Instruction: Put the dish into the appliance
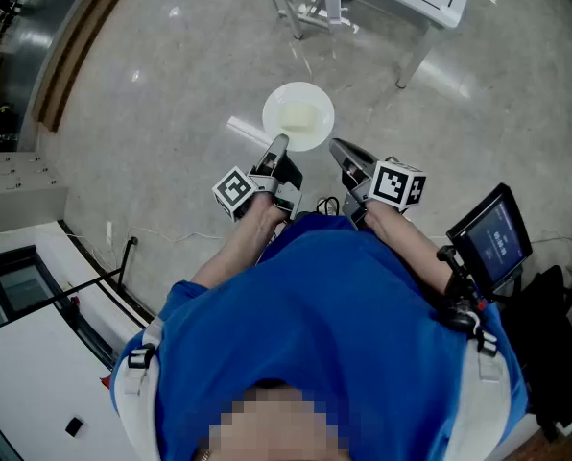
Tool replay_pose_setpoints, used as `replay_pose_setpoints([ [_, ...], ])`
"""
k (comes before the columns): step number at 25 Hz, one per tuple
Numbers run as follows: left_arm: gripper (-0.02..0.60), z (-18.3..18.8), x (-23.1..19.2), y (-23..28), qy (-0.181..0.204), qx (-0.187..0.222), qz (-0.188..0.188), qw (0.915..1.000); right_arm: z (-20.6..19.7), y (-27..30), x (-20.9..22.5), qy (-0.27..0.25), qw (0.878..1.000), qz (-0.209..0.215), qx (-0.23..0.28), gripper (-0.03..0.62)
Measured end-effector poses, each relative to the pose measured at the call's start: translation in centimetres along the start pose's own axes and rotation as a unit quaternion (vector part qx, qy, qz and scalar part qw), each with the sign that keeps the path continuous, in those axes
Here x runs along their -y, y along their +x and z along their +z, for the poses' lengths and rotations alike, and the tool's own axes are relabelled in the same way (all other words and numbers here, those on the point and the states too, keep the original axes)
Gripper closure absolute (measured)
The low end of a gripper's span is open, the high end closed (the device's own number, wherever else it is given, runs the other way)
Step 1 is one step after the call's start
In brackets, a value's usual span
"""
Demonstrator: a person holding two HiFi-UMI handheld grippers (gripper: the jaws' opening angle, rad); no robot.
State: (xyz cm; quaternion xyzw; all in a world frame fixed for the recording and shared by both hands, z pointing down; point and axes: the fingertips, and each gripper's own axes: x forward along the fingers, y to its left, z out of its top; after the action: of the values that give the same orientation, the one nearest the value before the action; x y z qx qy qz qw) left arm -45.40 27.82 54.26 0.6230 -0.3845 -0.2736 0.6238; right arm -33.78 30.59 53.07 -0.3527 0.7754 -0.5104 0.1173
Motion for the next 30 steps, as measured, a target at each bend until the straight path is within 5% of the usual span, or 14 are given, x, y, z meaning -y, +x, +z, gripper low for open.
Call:
replay_pose_setpoints([
  [22, 0.566, -0.5, -0.4, 0.5, 0.005, -0.046, -0.003, 0.9989, 0.5, -1.5, 0.5, -0.001, 0.997, -0.036, 0.068, 0.594],
  [30, 0.565, -3.2, 0.0, 4.7, -0.009, -0.067, 0.002, 0.9977, 3.7, -3.9, 2.8, -0.005, 0.995, -0.063, 0.081, 0.594],
])
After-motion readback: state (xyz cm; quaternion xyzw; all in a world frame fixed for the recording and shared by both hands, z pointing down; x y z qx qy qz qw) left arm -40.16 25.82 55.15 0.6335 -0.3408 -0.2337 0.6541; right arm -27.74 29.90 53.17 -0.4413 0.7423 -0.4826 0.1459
